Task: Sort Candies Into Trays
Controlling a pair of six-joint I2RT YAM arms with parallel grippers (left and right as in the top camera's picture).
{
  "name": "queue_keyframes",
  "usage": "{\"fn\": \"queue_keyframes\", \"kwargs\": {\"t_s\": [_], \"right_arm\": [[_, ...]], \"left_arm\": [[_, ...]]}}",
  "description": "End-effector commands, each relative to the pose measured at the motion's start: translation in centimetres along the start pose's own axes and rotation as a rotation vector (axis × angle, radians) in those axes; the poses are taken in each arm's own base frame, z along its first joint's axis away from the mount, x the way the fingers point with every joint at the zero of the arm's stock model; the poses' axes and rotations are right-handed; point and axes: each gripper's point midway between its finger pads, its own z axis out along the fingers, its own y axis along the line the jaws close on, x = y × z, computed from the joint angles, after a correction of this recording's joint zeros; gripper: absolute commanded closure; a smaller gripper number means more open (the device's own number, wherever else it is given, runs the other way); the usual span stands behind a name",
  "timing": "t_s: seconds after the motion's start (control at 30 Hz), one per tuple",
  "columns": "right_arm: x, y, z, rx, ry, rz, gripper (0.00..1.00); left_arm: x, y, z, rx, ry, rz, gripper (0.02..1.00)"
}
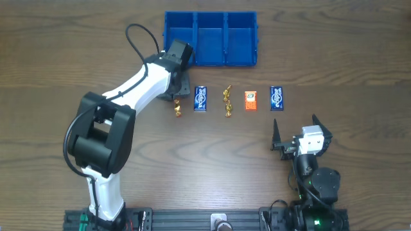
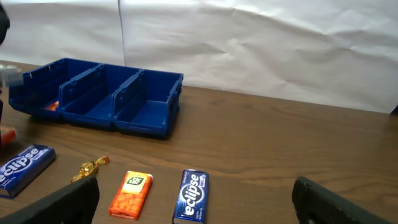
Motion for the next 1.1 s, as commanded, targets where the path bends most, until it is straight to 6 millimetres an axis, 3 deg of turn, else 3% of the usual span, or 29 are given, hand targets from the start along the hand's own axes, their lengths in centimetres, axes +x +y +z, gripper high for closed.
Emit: {"fn": "queue_keyframes", "kwargs": {"t_s": [0.03, 0.13, 0.2, 0.27, 0.33, 0.47, 0.77, 1.1], "right_arm": [[0.1, 0.0, 0.0, 0.002, 0.002, -0.013, 0.005], [0.1, 0.0, 0.0, 0.002, 0.002, -0.013, 0.003], [0.1, 0.0, 0.0, 0.002, 0.002, -0.013, 0.003], [0.1, 0.0, 0.0, 0.002, 0.002, -0.013, 0.003], [0.1, 0.0, 0.0, 0.002, 0.002, -0.013, 0.003], [0.1, 0.0, 0.0, 0.002, 0.002, -0.013, 0.003], [0.1, 0.0, 0.0, 0.002, 0.001, -0.013, 0.003], [0.1, 0.0, 0.0, 0.002, 0.002, -0.013, 0.003]], "left_arm": [[-6.0, -2.3, -7.6, 0.010, -0.193, 0.033, 0.792], [-10.5, -3.5, -14.1, 0.032, -0.358, 0.061, 0.781], [-12.7, -3.8, -16.8, 0.054, -0.439, 0.069, 0.781], [-14.6, -3.2, -18.6, 0.069, -0.496, 0.050, 0.783], [-15.6, -2.6, -19.0, 0.078, -0.521, 0.044, 0.781], [-16.6, -2.3, -17.4, 0.094, -0.511, 0.050, 0.772], [-16.5, -3.1, -9.5, 0.103, -0.389, 0.062, 0.779], [-15.6, -3.3, -6.0, 0.097, -0.325, 0.073, 0.776]]}}
